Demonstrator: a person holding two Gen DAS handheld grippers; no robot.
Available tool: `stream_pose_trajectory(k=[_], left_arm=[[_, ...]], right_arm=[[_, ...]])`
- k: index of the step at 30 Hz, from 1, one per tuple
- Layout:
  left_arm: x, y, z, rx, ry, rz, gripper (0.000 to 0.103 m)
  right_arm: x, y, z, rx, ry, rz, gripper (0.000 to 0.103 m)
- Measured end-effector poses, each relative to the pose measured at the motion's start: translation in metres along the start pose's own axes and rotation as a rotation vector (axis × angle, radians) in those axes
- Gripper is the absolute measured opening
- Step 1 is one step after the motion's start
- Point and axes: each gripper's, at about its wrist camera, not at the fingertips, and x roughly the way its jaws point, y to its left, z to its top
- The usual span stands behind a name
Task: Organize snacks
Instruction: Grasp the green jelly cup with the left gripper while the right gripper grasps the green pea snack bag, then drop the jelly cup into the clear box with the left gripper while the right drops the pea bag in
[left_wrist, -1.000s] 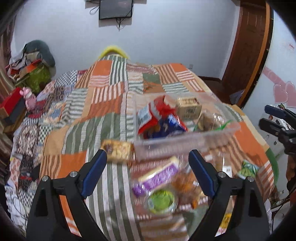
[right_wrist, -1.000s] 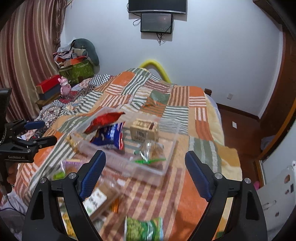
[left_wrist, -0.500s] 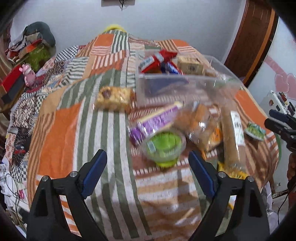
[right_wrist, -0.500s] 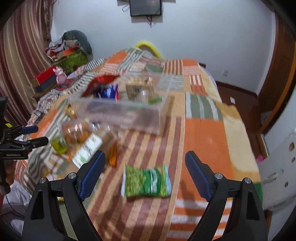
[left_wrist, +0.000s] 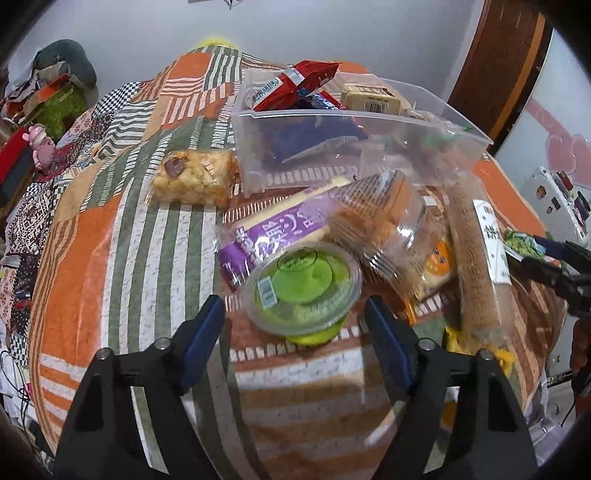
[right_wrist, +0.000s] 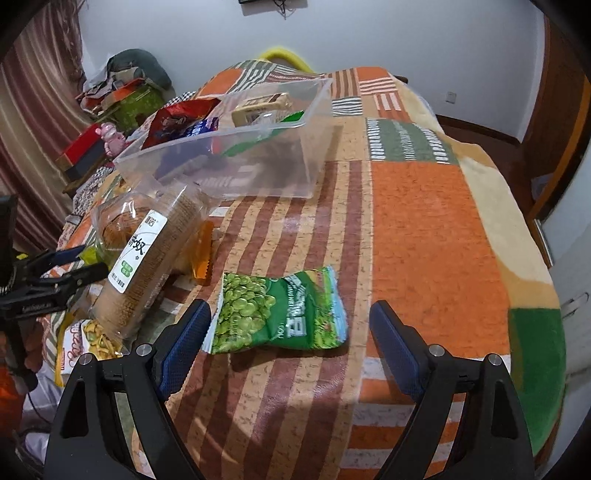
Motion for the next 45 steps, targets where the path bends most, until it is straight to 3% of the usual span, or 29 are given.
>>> stream_pose_trajectory(k=[3, 6, 8, 11, 17, 23, 31, 41, 45], left_arm=[[0.006, 0.000, 0.002, -0.005, 0.004, -0.012, 0.058], [0.008, 0.000, 0.002, -0.001, -0.005, -0.004, 0.054], [0.008, 0.001, 0.002, -0.001, -0.008, -0.001, 0.048], [0.006, 0.005, 0.000, -0.017, -0.007, -0.008, 0.046], [-0.007, 0.010, -0.004, -0.034, -0.033, 0.010, 0.046], [-0.031, 0.010, -0.002, -0.038, -0.080, 0.039, 0.046], [-0.060, 0.006, 0.017, -0.020, -0.157, 0.039, 0.046], [-0.071, -0.019, 0.065, 0.050, -0.241, -0.013, 0.046], [-0.064, -0.027, 0.086, 0.051, -0.240, -0.054, 0.046]], right_arm=[[0.003, 0.003, 0.000, -0.026, -0.002, -0.003, 0.086], [0.006, 0.007, 0.000, -0.045, -0.008, -0.019, 0.085], [0.007, 0.008, 0.000, -0.054, -0.019, -0.033, 0.069], [0.006, 0.007, 0.001, -0.053, -0.027, -0.027, 0.055], [0.004, 0.011, 0.003, -0.072, -0.045, -0.033, 0.047], [-0.001, 0.012, 0.010, -0.069, -0.065, -0.025, 0.043], [-0.022, 0.014, 0.032, -0.068, -0.155, -0.033, 0.042], [-0.036, 0.019, 0.066, -0.081, -0.250, -0.029, 0.042], [-0.035, 0.025, 0.080, -0.100, -0.278, -0.027, 0.042]])
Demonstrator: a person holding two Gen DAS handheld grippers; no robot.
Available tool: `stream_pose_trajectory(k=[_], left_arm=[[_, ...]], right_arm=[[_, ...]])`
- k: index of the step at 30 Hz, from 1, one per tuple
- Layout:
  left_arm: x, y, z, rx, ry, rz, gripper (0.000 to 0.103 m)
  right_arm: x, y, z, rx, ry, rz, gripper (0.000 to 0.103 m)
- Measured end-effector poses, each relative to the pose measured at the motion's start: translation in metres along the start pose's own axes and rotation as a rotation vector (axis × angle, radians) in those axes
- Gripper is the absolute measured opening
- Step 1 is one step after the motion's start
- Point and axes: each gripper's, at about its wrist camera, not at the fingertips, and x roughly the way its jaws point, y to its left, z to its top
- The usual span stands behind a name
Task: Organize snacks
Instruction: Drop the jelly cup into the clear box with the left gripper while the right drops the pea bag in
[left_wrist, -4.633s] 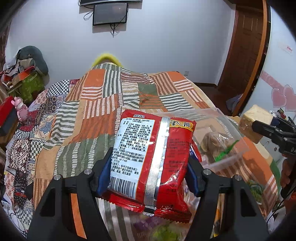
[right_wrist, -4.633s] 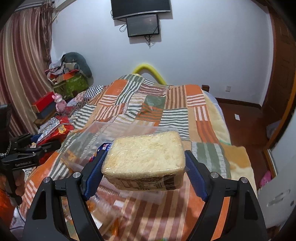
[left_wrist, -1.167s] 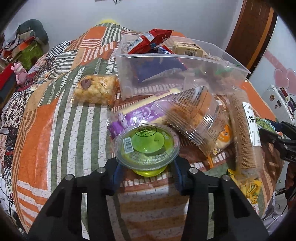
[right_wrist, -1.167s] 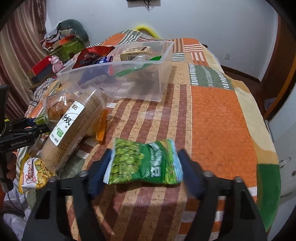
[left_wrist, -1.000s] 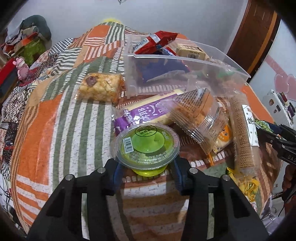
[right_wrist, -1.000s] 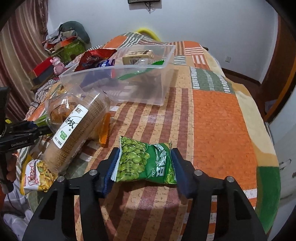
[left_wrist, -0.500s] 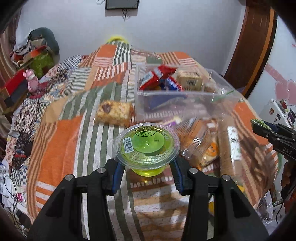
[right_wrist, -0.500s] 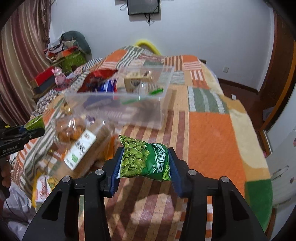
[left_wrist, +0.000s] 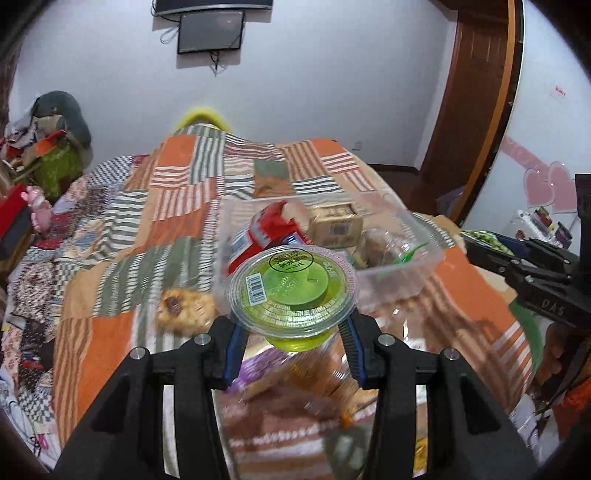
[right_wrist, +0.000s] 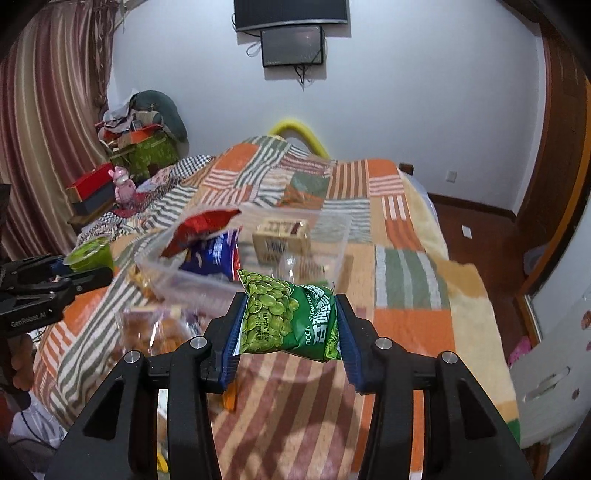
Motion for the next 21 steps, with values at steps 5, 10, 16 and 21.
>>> stream_pose_trajectory(k=[5, 10, 16, 21], left_arm=[[0.020, -0.012, 0.019, 0.040, 0.000, -0.008, 0.046], [0.040, -0.022, 0.035, 0.061, 0.003, -0.018, 0.046], [0.064, -0.025, 0.045, 0.074, 0.025, -0.018, 0.046], [0.090, -0.016, 0.052, 0.039, 0.079, -0.017, 0.046]], right_arm=[[0.008, 0.005, 0.017, -0.010, -0.028, 0.012, 0.042], [0.019, 0.015, 0.030, -0.020, -0.051, 0.039, 0.042], [0.049, 0.017, 0.042, -0.034, -0.034, 0.051, 0.043], [0.080, 0.011, 0.047, -0.036, 0.026, 0.045, 0.043]])
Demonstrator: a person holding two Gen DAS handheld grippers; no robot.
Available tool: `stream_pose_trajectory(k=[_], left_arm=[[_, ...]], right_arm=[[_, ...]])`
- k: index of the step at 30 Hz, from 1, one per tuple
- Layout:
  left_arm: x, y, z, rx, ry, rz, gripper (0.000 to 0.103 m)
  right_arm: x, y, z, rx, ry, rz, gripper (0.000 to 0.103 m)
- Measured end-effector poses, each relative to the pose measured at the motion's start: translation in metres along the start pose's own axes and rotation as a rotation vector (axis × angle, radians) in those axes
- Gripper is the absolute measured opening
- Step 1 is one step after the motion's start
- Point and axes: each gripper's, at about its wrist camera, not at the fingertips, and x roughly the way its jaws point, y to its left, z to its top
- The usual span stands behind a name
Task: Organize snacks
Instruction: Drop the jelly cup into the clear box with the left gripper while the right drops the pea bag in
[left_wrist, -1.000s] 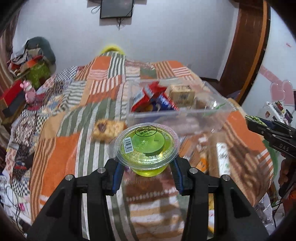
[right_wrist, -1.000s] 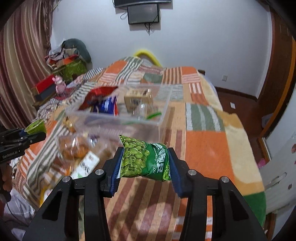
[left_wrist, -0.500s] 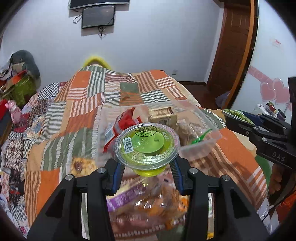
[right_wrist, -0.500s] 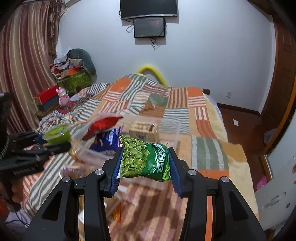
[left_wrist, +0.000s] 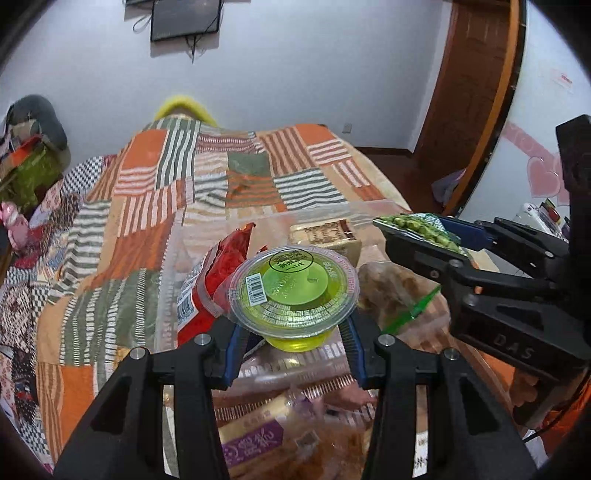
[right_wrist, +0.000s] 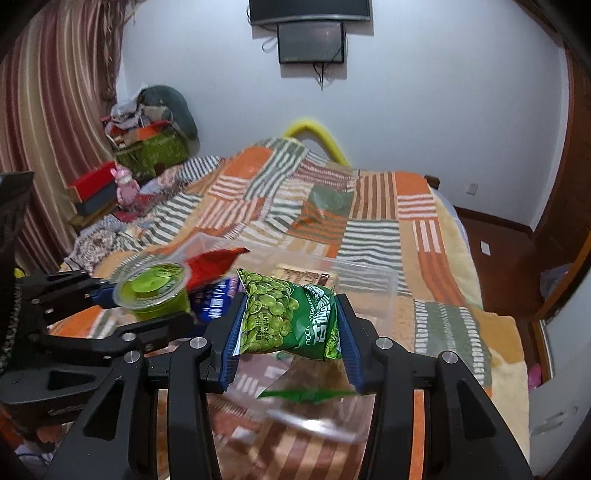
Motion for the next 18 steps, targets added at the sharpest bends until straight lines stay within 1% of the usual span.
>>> stream_pose_trajectory(k=[4, 8, 9, 10, 12, 14, 18], left_arm=[[0.006, -0.002, 0.002, 0.022, -0.002, 0.014, 0.046], [0.012, -0.009, 0.002, 0.054, 0.013, 0.011, 0.047], [0.013, -0.010, 0.002, 0.059, 0.017, 0.011, 0.049], [0.014, -0.011, 0.002, 0.065, 0.022, 0.012, 0.050], [0.014, -0.012, 0.001, 0.068, 0.026, 0.007, 0.050], [0.007, -0.013, 0.001, 0.075, 0.002, 0.013, 0.051], [-0.009, -0.014, 0.003, 0.073, -0.023, 0.002, 0.052]], right_arm=[[0.016, -0.007, 0.004, 0.017, 0.046, 0.021, 0.043], [0.020, -0.007, 0.004, 0.032, 0.083, 0.060, 0.047], [0.020, -0.008, 0.004, 0.036, 0.084, 0.064, 0.047], [0.018, -0.008, 0.004, 0.039, 0.082, 0.068, 0.049], [0.016, -0.009, 0.004, 0.040, 0.080, 0.072, 0.053], [0.012, -0.008, 0.003, 0.030, 0.073, 0.064, 0.057], [-0.003, -0.009, 0.004, 0.026, 0.051, 0.063, 0.058]])
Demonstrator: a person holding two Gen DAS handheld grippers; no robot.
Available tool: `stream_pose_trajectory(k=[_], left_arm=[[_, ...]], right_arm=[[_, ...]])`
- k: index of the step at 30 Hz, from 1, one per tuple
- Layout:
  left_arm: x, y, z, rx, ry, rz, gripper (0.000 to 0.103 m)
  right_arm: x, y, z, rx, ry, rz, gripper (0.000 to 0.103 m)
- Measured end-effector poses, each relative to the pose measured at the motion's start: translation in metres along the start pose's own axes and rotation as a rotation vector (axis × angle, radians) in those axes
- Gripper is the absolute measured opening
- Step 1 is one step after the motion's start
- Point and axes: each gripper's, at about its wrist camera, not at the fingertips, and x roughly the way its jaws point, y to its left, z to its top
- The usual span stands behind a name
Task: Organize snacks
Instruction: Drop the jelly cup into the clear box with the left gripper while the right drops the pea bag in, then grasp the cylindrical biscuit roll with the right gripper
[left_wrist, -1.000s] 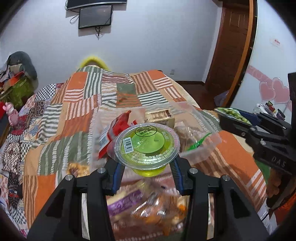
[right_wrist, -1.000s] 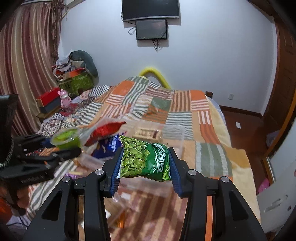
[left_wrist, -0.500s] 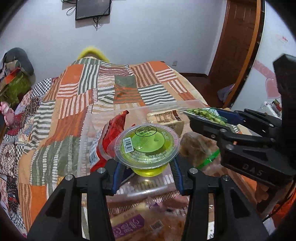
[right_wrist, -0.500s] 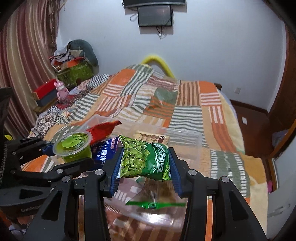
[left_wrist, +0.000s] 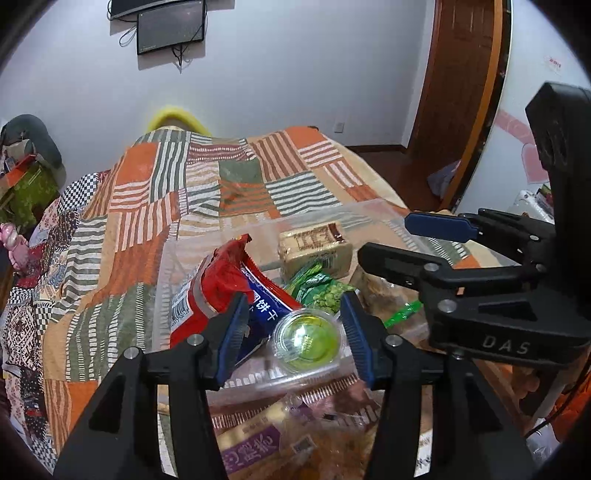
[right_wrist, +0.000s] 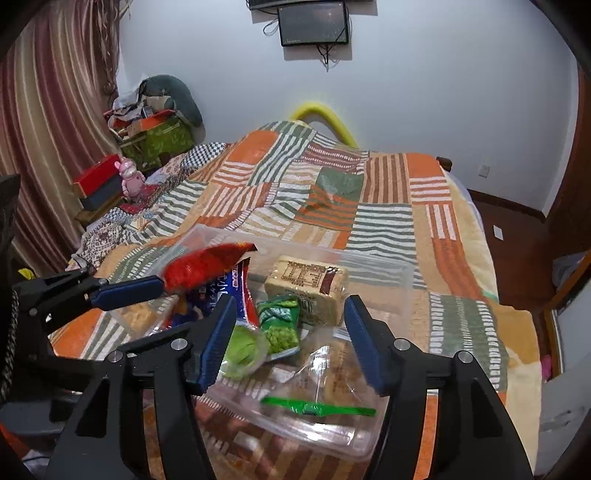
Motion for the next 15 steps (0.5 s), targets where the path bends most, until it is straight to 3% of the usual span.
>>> stream_pose_trajectory(k=[7, 15], left_arm=[[-0.038, 0.006, -0.008, -0.008, -0.040, 0.012, 0.054], [-0.075, 0.023, -0.040, -0.034, -0.042, 0.052, 0.059]], right_arm=[[-0.026, 0.003, -0.007, 0.000, -0.019, -0.006, 0.059], [-0.047, 0.019, -0.035, -0.008, -0.012, -0.014, 0.065]])
